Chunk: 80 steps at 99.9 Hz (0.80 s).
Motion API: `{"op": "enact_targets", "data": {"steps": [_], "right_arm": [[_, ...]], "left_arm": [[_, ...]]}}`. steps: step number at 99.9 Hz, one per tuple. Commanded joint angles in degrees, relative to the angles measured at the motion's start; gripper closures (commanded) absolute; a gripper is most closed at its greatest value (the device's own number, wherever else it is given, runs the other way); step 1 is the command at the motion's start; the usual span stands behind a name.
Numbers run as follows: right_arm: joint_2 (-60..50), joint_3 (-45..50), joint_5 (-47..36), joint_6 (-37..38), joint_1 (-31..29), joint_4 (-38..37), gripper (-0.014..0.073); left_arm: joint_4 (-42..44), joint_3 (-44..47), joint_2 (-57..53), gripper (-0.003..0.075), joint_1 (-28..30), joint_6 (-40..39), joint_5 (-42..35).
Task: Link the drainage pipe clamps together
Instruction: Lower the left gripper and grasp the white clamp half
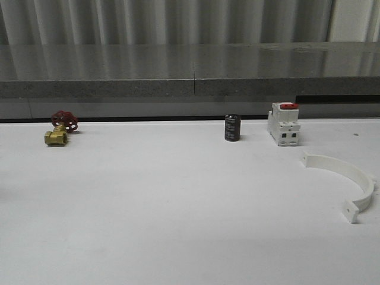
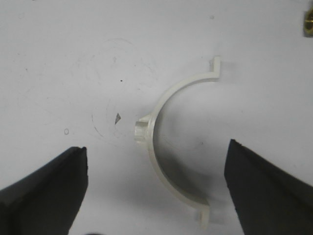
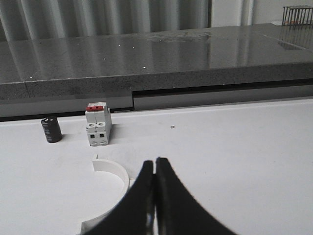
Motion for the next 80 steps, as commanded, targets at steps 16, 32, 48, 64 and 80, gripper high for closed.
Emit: {"op": "enact_targets", "data": {"steps": [16,32,48,64,80], "right_arm": [[-1.1,-1.0,-5.0,0.0,-0.4,-0.7,0.0661],[-1.1,-1.0,-5.0,0.0,-0.4,-0.7,0.0661],[-1.1,-1.0,-5.0,0.0,-0.4,-0.7,0.0661],[-1.1,-1.0,-5.0,0.0,-0.4,-0.7,0.0661],[-1.1,-1.0,-5.0,0.0,-0.4,-0.7,0.0661]], "left_arm": [[-0.6,-4.3,5.6,0.0156,0.5,0.2,-3.0],[-0.6,-4.3,8.7,0.0156,0.5,0.2,-4.9],[-0.6,-4.3,10.5,0.0156,0.5,0.2,-6.1],[-0.6,-4.3,11.7,0.0156,0.5,0.2,-6.2],[-0.7,-4.3,13.3,0.0156,0.5,0.2,-6.3]]}}
